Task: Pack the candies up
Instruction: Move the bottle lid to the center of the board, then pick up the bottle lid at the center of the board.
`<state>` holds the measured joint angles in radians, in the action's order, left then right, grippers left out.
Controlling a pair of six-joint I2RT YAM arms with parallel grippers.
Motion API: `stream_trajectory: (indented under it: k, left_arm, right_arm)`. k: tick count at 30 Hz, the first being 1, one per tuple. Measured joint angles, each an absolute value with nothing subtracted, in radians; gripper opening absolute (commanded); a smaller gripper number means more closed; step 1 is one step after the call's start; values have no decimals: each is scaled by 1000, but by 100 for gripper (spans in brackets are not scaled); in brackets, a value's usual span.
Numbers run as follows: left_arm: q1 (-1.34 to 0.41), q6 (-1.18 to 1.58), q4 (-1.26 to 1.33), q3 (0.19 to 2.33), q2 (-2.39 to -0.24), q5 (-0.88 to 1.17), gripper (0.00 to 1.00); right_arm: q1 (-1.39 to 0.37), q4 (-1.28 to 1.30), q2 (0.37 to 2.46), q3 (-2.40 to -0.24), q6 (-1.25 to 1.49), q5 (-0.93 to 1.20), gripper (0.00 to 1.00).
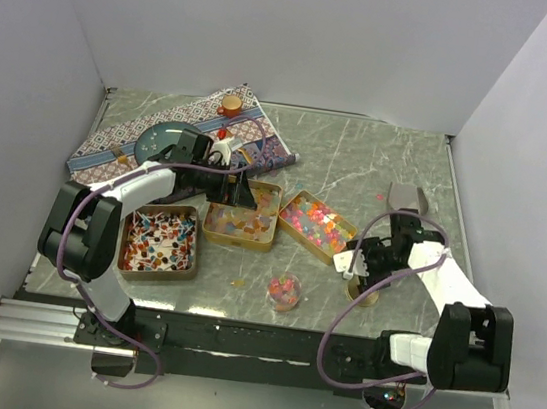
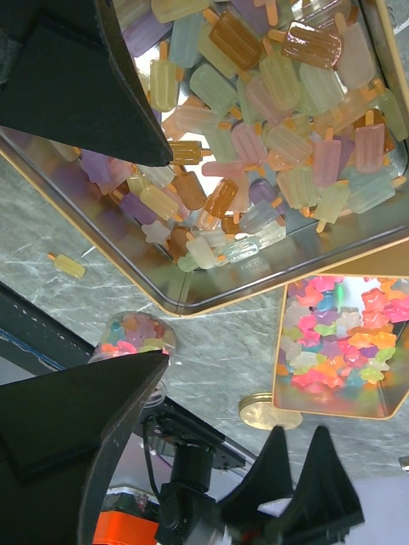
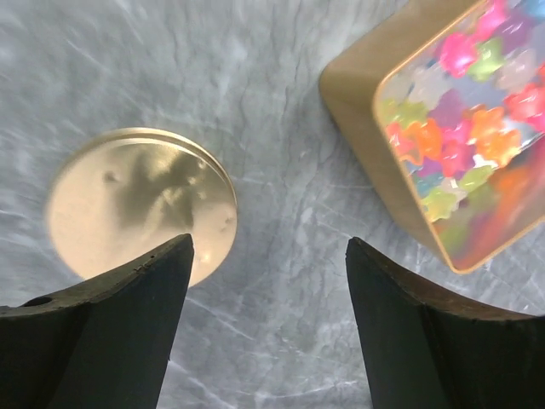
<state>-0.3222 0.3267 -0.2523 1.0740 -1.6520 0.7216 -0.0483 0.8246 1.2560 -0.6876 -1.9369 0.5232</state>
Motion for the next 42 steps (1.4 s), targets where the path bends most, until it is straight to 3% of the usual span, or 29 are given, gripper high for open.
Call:
stream_trajectory:
  k: [1,2,3,11,42]
  left_arm:
    - [-322,327,-252,1074,-1652,722,97]
    - [-322,327,-252,1074,-1652,722,97]
    - [-322,327,-252,1074,-1652,723,97]
    - [-322,336,-247,1074,-1652,741,97]
    - [-322,336,-250,1105,-1728,745,97]
  right_arm:
    - [-48,859,1245,-704,-1926,544,82]
    - [-48,883,1240,-719,-1921,557,97]
    - [-48,923,1240,-744,-1914,573,100]
    - [-48,1134,1253,-808,-1956,587,100]
    - [-48,1014,1288,-667,-1982,438,100]
